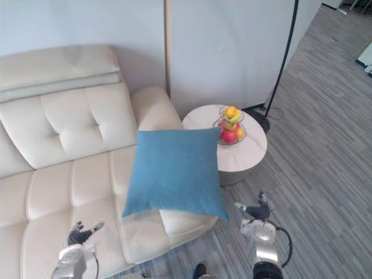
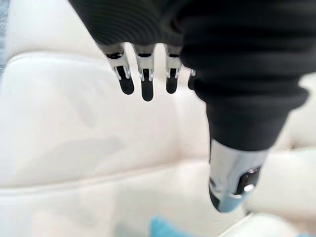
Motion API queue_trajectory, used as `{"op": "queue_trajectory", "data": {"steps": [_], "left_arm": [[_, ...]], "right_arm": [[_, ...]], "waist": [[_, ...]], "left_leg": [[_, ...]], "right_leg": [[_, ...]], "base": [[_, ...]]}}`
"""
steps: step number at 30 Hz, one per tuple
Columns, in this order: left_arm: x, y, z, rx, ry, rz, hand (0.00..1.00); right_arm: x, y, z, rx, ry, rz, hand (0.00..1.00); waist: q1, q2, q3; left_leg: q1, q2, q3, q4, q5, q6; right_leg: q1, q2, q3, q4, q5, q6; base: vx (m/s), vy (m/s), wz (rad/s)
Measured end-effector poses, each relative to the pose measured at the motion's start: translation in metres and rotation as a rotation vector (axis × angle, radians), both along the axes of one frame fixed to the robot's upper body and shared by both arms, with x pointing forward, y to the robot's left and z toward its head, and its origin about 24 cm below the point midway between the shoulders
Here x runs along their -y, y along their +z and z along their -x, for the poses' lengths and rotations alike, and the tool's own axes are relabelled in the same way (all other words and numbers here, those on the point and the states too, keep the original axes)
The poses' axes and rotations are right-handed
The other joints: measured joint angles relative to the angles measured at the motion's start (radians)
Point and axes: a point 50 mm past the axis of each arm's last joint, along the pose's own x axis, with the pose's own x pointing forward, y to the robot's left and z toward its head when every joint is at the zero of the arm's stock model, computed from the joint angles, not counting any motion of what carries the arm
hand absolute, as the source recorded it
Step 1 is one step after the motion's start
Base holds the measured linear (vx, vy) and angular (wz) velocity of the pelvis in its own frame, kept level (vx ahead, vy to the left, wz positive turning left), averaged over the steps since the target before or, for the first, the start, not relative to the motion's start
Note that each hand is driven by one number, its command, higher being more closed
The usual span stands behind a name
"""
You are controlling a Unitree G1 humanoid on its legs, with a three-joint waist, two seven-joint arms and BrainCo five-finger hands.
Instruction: Pick up cushions and gather them together orderly.
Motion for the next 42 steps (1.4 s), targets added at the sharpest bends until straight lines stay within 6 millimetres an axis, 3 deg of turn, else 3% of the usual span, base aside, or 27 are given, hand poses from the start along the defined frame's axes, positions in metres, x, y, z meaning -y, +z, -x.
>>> {"op": "queue_trajectory", "data": {"steps": [5, 10, 15, 18, 20, 24, 25, 26, 28, 34, 42], "left_arm": [[-0.004, 0.007, -0.006, 0.050, 0.027, 0.014, 0.00], [0.000, 0.026, -0.039, 0.142, -0.008, 0.000, 0.00], [0.038, 0.035, -0.074, 0.190, -0.159, 0.015, 0.00], [0.063, 0.058, -0.110, 0.272, -0.281, 0.003, 0.00], [0.083, 0.083, -0.141, 0.351, -0.369, -0.014, 0.00], [0.102, 0.119, -0.177, 0.441, -0.439, -0.047, 0.00], [0.106, 0.130, -0.186, 0.459, -0.455, -0.071, 1.00], [0.106, 0.134, -0.190, 0.464, -0.464, -0.082, 1.00], [0.108, 0.157, -0.205, 0.498, -0.484, -0.136, 1.00], [0.102, 0.205, -0.226, 0.604, -0.489, -0.214, 1.00], [0.119, 0.228, -0.226, 0.738, -0.520, -0.156, 1.00]], "right_arm": [[0.000, 0.005, -0.006, 0.025, -0.020, -0.004, 0.00], [-0.014, 0.009, -0.018, 0.049, 0.022, -0.030, 0.00], [-0.032, 0.017, -0.036, 0.096, 0.047, -0.070, 0.00], [-0.056, 0.032, -0.060, 0.149, 0.122, -0.086, 0.00], [-0.075, 0.052, -0.086, 0.201, 0.168, -0.107, 0.00], [-0.091, 0.082, -0.113, 0.279, 0.193, -0.112, 0.00], [-0.094, 0.090, -0.119, 0.303, 0.198, -0.109, 0.00], [-0.095, 0.094, -0.121, 0.313, 0.201, -0.107, 1.00], [-0.103, 0.112, -0.131, 0.362, 0.223, -0.106, 1.00], [-0.110, 0.151, -0.141, 0.518, 0.237, -0.127, 1.00], [-0.117, 0.162, -0.131, 0.621, 0.268, -0.206, 1.00]], "waist": [[0.001, -0.001, 0.000], [0.001, -0.025, -0.001], [0.001, -0.016, 0.047], [0.002, -0.029, 0.105], [0.004, -0.033, 0.170], [0.004, -0.034, 0.240], [0.004, -0.037, 0.249], [0.003, -0.038, 0.250], [0.001, -0.044, 0.273], [0.002, -0.047, 0.286], [0.009, -0.046, 0.286]], "left_leg": [[-0.007, -0.003, -0.019, -0.019, 0.006, 0.006], [-0.073, -0.011, -0.051, -0.070, 0.067, 0.002], [-0.094, -0.010, -0.082, -0.082, 0.092, -0.002], [-0.160, -0.010, -0.098, -0.080, 0.121, -0.007], [-0.220, -0.008, -0.100, -0.048, 0.126, -0.009], [-0.298, -0.009, -0.097, 0.003, 0.126, -0.011], [-0.325, -0.009, -0.092, 0.010, 0.126, -0.011], [-0.339, -0.009, -0.090, 0.012, 0.127, -0.011], [-0.393, -0.009, -0.078, 0.039, 0.129, -0.012], [-0.495, 0.015, -0.061, 0.047, 0.140, -0.028], [-0.475, 0.032, -0.048, 0.040, 0.146, -0.038]], "right_leg": [[-0.003, 0.001, -0.005, -0.017, 0.022, -0.002], [-0.081, -0.002, -0.022, -0.028, 0.049, -0.015], [-0.085, -0.001, -0.052, -0.028, 0.054, -0.021], [-0.146, -0.003, -0.065, -0.026, 0.072, -0.034], [-0.201, -0.005, -0.066, 0.004, 0.076, -0.040], [-0.279, -0.014, -0.054, 0.051, 0.077, -0.043], [-0.316, -0.017, -0.043, 0.071, 0.076, -0.044], [-0.333, -0.018, -0.037, 0.080, 0.076, -0.044], [-0.394, -0.022, -0.019, 0.107, 0.077, -0.045], [-0.500, -0.012, -0.009, 0.112, 0.094, -0.068], [-0.484, 0.003, -0.011, 0.105, 0.096, -0.071]], "base": [[-0.07, 0.003, 0.05], [-0.09, -0.030, 0.13], [-0.06, -0.023, 0.18], [-0.09, -0.024, 0.16], [-0.11, -0.016, 0.03], [-0.11, 0.003, -0.05], [-0.07, 0.014, -0.11], [-0.08, 0.020, -0.16], [-0.06, 0.013, -0.16], [-0.06, -0.013, -0.08], [0.03, 0.001, -0.04]]}}
